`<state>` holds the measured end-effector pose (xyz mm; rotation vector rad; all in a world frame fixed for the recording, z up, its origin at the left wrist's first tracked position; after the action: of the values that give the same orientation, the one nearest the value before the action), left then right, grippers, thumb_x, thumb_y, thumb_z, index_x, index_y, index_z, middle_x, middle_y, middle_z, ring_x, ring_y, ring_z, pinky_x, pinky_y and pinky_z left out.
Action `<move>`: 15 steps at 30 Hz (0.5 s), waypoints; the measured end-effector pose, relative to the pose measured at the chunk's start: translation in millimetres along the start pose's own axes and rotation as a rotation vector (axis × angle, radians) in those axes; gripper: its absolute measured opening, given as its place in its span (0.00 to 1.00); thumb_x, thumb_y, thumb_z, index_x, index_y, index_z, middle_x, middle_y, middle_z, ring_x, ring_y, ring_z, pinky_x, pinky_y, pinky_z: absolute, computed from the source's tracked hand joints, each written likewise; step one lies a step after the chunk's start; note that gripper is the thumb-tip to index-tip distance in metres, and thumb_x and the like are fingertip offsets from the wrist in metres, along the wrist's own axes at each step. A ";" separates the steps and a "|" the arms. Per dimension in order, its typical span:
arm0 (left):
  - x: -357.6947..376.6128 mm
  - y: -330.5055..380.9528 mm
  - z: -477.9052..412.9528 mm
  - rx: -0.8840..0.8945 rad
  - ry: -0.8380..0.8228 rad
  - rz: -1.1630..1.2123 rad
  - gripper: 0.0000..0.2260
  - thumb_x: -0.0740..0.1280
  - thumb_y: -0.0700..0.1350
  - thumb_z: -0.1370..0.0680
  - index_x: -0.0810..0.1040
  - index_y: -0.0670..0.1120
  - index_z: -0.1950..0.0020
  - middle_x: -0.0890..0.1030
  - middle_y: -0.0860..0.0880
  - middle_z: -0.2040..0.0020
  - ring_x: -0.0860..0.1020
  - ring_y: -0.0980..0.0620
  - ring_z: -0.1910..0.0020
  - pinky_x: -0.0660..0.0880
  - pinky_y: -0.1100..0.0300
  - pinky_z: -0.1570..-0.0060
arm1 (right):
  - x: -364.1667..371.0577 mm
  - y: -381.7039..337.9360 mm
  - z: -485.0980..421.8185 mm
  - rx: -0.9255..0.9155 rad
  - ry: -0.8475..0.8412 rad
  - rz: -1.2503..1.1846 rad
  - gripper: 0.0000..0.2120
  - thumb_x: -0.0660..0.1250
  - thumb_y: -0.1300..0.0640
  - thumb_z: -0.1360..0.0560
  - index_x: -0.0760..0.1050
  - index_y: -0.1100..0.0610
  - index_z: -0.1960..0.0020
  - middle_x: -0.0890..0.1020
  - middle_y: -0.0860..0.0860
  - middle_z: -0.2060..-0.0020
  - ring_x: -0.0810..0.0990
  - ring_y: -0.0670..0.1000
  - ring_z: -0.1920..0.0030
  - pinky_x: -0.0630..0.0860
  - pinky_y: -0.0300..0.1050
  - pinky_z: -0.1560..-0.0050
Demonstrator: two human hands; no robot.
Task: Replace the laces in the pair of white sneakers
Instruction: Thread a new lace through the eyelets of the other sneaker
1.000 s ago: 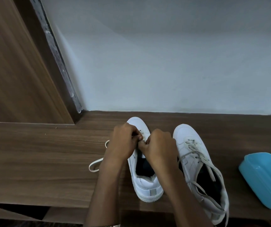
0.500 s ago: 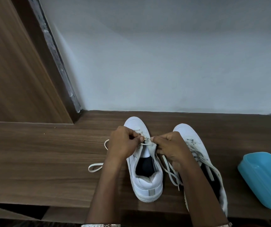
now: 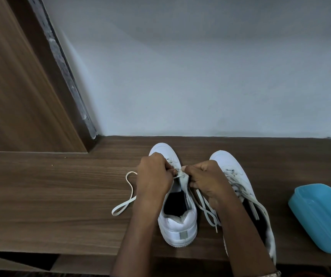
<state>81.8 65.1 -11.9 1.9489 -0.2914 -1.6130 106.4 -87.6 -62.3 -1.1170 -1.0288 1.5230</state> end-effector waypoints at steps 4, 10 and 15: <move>0.5 -0.4 1.4 0.001 0.030 -0.001 0.04 0.75 0.48 0.28 0.86 0.51 0.55 0.85 0.49 0.55 0.82 0.46 0.52 0.74 0.58 0.58 | -2.8 7.0 -2.2 0.069 -0.051 -0.118 0.10 0.71 0.59 0.23 0.83 0.62 0.61 0.85 0.60 0.59 0.83 0.54 0.57 0.81 0.51 0.46; -0.4 -18.1 0.2 -0.041 -0.068 0.238 0.06 0.78 0.47 0.31 0.84 0.54 0.65 0.82 0.56 0.71 0.80 0.58 0.74 0.81 0.52 0.63 | 0.8 9.1 1.5 0.059 -0.084 -0.136 0.03 0.72 0.65 0.25 0.85 0.62 0.55 0.87 0.58 0.59 0.86 0.55 0.53 0.82 0.45 0.47; -3.7 -18.6 -3.1 -0.012 -0.075 0.305 0.06 0.77 0.50 0.30 0.82 0.53 0.62 0.83 0.56 0.69 0.81 0.59 0.70 0.79 0.57 0.62 | -1.4 -6.7 1.5 -0.113 0.049 0.115 0.05 0.72 0.61 0.24 0.84 0.56 0.58 0.86 0.52 0.63 0.84 0.51 0.60 0.82 0.50 0.51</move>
<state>80.1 82.9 -19.0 1.7391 -0.5779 -1.4832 106.5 -87.8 -55.3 -1.3055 -1.0428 1.5352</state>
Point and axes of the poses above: each hand's wrist, its own z-axis away from the middle knuckle, its own x-axis out of the palm, y = z × x, the point moved 8 cm from there along -z, towards the middle knuckle
